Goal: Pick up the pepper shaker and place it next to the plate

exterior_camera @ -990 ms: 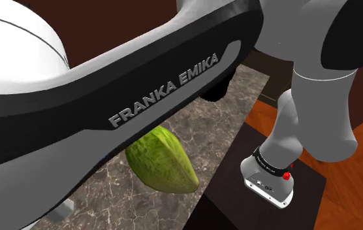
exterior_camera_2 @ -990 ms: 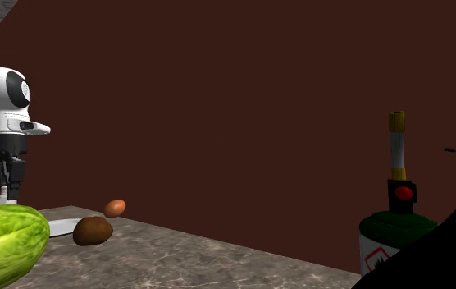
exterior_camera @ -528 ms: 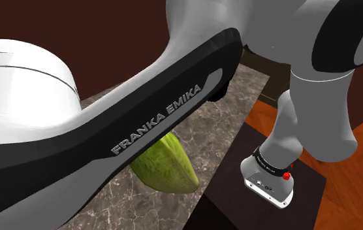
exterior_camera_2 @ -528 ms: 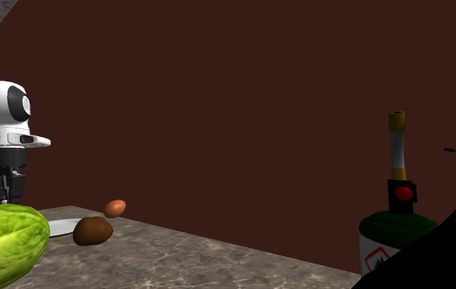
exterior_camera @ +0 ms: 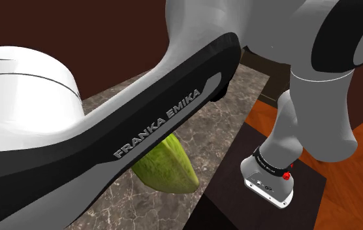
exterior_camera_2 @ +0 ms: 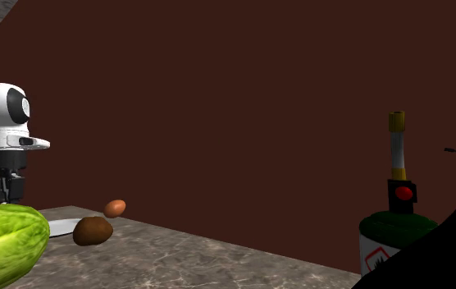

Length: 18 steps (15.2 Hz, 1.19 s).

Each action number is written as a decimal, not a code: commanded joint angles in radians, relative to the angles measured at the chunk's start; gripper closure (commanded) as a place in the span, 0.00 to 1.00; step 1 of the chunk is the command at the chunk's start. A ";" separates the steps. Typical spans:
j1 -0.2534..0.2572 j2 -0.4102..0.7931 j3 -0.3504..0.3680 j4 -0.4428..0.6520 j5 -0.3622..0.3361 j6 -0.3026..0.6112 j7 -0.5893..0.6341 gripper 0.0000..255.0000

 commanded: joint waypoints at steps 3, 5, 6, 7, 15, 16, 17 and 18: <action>0.000 0.000 0.000 0.000 0.000 0.000 0.000 0.00; 0.000 0.000 0.000 0.000 0.000 0.000 0.000 0.00; 0.000 0.000 0.000 0.000 0.000 0.000 0.000 0.00; 0.003 -0.007 0.003 0.023 0.005 -0.029 -0.004 0.00; 0.016 -0.019 0.010 0.099 0.016 -0.114 -0.015 0.00; 0.016 -0.019 0.010 0.099 0.016 -0.114 -0.015 0.00; 0.016 -0.019 0.010 0.099 0.016 -0.114 -0.015 0.00; 0.016 -0.019 0.010 0.098 0.016 -0.114 -0.015 0.00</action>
